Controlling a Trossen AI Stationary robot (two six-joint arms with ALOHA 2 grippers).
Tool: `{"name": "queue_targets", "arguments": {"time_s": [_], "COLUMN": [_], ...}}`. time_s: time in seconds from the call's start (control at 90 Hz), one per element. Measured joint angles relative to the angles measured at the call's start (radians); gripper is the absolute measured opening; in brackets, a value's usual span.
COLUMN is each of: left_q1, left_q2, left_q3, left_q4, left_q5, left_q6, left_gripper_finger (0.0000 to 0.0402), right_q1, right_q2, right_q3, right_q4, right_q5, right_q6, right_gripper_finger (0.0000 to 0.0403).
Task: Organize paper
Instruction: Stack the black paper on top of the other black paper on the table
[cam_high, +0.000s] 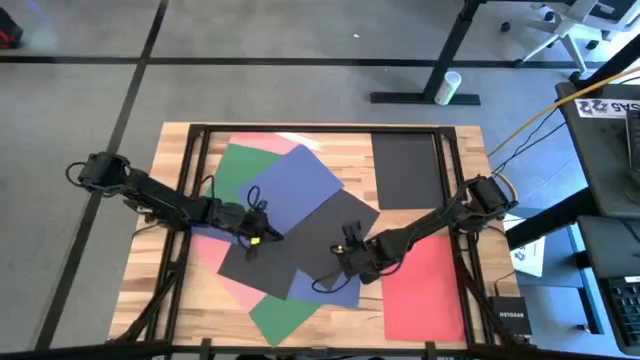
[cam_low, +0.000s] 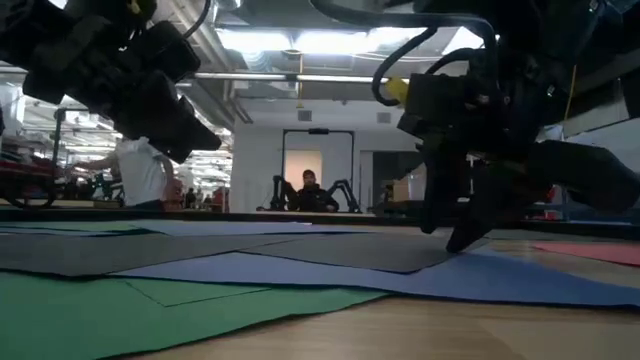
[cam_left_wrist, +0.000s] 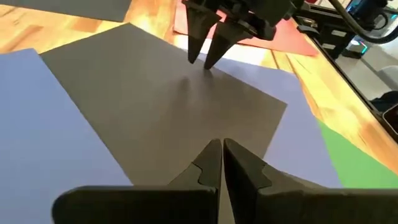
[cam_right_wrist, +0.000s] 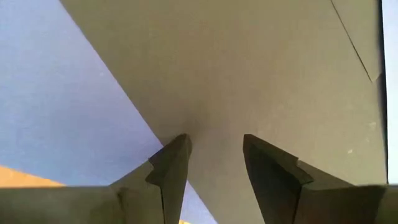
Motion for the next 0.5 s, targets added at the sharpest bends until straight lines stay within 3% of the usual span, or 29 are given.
{"name": "queue_targets", "arguments": {"time_s": [0.5], "left_q1": [0.003], "left_q2": [0.0], "left_q3": [0.0], "left_q4": [-0.001], "left_q5": [0.026], "left_q6": [0.014], "left_gripper_finger": [0.0], "right_q1": [0.0], "right_q2": [0.0], "right_q3": [0.0], "right_q4": [0.004], "right_q5": [0.0], "right_q6": [0.0], "right_gripper_finger": [0.0146]}}
